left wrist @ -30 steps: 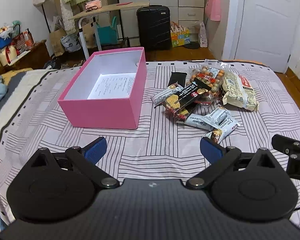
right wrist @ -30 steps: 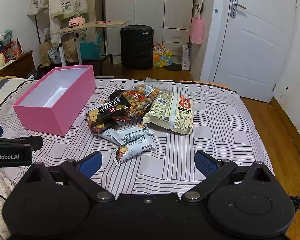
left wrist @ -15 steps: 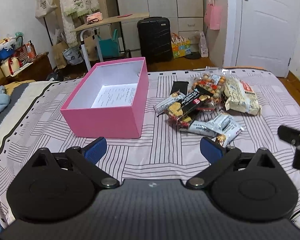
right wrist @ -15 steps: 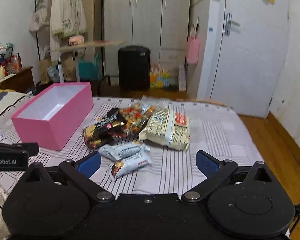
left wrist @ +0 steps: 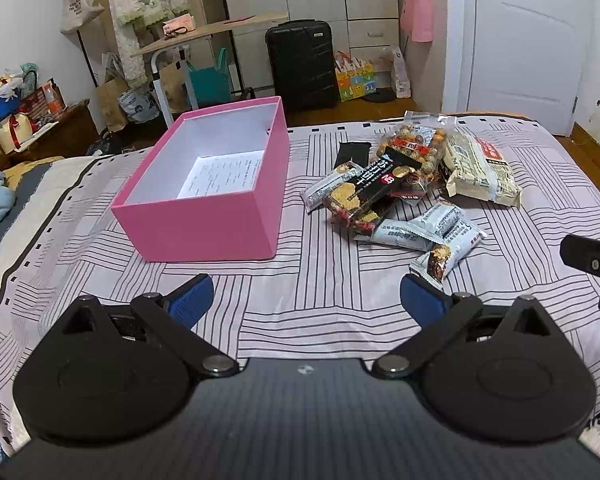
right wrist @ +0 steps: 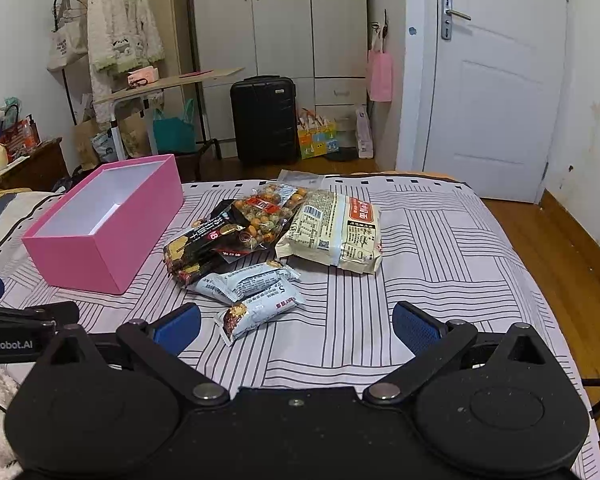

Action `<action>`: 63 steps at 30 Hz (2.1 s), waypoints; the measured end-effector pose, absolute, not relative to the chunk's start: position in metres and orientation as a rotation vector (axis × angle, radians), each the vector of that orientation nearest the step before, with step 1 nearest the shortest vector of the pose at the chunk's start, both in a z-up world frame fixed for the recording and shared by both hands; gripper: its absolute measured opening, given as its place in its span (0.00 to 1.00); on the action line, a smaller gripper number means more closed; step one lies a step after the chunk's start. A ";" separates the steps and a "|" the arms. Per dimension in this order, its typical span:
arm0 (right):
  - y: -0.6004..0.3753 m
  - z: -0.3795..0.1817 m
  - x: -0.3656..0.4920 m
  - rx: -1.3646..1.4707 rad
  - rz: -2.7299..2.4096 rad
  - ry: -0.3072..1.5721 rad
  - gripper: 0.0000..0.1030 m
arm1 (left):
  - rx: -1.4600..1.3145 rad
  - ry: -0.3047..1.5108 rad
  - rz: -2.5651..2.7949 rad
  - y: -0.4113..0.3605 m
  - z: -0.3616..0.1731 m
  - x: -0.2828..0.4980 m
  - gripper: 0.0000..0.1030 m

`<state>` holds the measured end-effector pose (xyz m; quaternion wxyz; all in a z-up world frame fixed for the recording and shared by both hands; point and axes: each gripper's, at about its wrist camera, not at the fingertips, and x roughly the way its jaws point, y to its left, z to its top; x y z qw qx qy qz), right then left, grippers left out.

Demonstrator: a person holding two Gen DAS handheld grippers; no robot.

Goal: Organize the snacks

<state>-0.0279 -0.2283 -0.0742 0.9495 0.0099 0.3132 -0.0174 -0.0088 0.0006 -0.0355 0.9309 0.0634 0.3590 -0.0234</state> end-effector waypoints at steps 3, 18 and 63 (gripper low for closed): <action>-0.225 -0.073 -0.029 0.001 -0.039 0.628 1.00 | 0.128 0.741 -0.048 0.000 -0.037 -0.008 0.98; -0.224 -0.074 -0.030 -0.013 -0.022 0.632 1.00 | 0.132 0.745 -0.044 0.001 -0.037 -0.008 0.98; -0.196 -0.208 0.077 0.037 0.185 0.710 0.62 | 0.234 0.939 -0.539 -0.114 -0.142 0.172 0.50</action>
